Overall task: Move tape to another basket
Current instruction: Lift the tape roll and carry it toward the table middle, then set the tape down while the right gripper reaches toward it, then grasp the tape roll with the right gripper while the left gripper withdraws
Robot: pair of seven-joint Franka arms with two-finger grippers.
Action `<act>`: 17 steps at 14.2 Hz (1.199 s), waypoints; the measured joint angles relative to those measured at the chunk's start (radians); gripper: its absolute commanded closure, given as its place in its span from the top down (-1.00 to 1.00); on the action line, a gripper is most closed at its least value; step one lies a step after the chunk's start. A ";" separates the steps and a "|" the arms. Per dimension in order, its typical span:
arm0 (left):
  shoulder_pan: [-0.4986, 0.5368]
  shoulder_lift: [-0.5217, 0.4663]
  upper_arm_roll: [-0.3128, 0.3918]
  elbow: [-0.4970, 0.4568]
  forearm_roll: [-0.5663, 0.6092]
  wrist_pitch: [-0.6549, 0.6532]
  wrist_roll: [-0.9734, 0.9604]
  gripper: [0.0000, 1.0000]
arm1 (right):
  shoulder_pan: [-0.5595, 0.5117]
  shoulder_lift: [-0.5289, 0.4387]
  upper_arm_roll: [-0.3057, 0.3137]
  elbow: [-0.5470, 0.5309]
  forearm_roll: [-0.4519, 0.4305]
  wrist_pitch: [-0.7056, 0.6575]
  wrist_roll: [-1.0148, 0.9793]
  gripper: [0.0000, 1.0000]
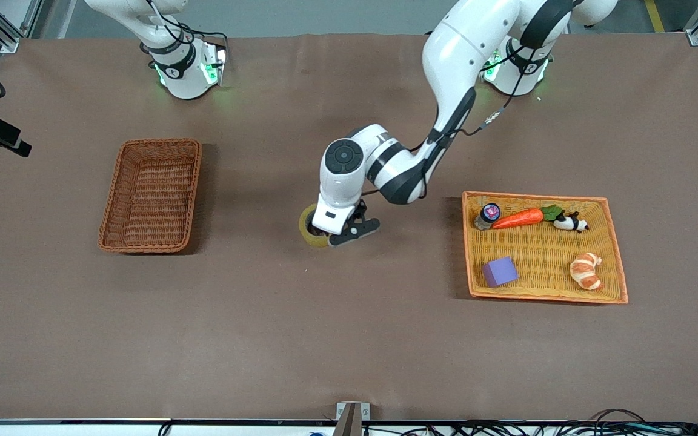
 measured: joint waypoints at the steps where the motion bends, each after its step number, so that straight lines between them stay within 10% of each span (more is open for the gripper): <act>1: 0.019 -0.048 0.015 0.008 0.011 -0.065 0.062 1.00 | 0.032 0.001 0.004 -0.001 0.001 -0.005 0.007 1.00; 8: 0.254 -0.338 0.030 0.002 0.018 -0.411 0.458 1.00 | 0.369 0.136 0.024 -0.041 0.000 0.076 0.208 1.00; 17: 0.485 -0.576 0.028 -0.058 0.018 -0.572 0.844 1.00 | 0.637 0.543 0.022 -0.131 -0.007 0.655 0.461 1.00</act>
